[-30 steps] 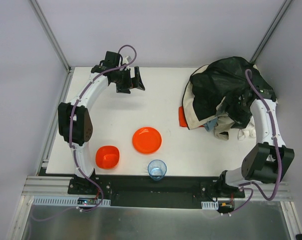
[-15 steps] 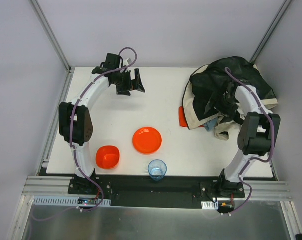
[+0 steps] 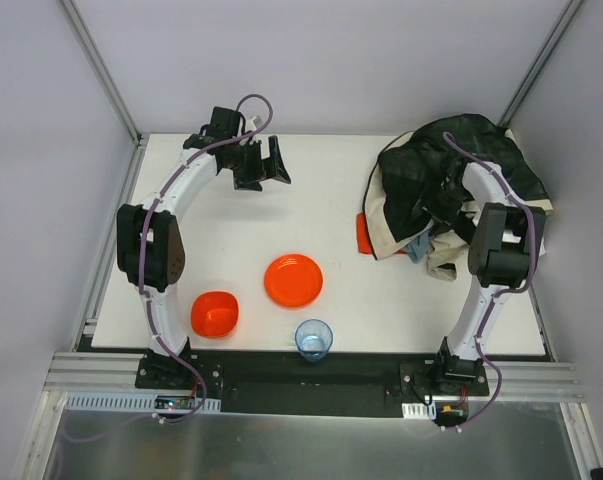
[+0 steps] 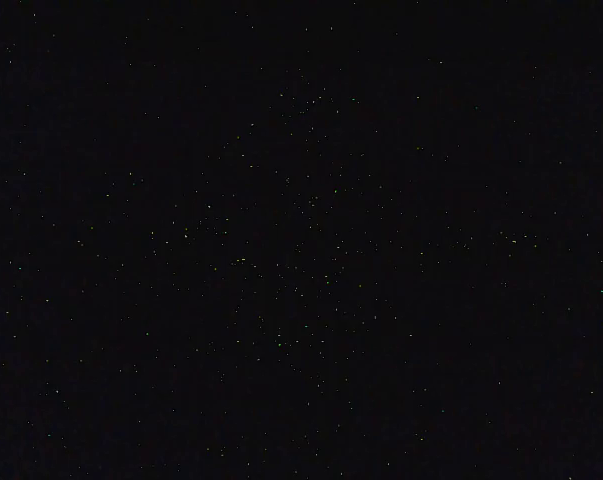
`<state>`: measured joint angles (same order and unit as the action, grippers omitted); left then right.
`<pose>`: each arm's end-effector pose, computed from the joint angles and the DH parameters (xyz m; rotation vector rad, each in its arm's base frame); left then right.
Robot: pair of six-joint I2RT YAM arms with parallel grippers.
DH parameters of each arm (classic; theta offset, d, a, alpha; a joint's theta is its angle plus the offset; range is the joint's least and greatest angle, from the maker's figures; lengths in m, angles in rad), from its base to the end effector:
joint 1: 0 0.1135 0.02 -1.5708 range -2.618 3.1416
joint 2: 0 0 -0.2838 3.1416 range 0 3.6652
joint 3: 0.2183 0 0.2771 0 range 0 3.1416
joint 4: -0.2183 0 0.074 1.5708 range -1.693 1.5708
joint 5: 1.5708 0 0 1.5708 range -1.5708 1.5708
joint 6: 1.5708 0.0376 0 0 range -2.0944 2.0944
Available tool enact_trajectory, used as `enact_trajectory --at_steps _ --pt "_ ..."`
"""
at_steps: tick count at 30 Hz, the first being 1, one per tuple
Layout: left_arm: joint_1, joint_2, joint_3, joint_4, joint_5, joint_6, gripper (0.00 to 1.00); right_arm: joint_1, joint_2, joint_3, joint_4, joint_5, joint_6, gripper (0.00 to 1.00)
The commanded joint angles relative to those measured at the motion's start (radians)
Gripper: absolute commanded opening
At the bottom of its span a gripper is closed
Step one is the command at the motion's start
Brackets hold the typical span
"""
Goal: Pick out a specific cloth from the pile
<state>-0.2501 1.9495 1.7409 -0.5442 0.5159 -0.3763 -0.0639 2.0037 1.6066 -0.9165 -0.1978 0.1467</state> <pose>0.4604 -0.1367 0.3069 0.1207 2.3747 -0.9084 0.4395 -0.0207 0.2146 0.2658 2.8661 0.3007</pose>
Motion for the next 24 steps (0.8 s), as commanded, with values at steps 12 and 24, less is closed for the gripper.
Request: enact_trajectory --at_steps 12,24 --pt "-0.009 -0.014 0.049 0.02 0.049 -0.036 0.99 0.018 -0.014 -0.001 0.021 -0.238 -0.007 0.01" --pt "-0.009 -0.038 0.029 0.021 0.033 -0.035 0.99 0.027 -0.143 0.156 0.142 -0.465 0.074 0.01"
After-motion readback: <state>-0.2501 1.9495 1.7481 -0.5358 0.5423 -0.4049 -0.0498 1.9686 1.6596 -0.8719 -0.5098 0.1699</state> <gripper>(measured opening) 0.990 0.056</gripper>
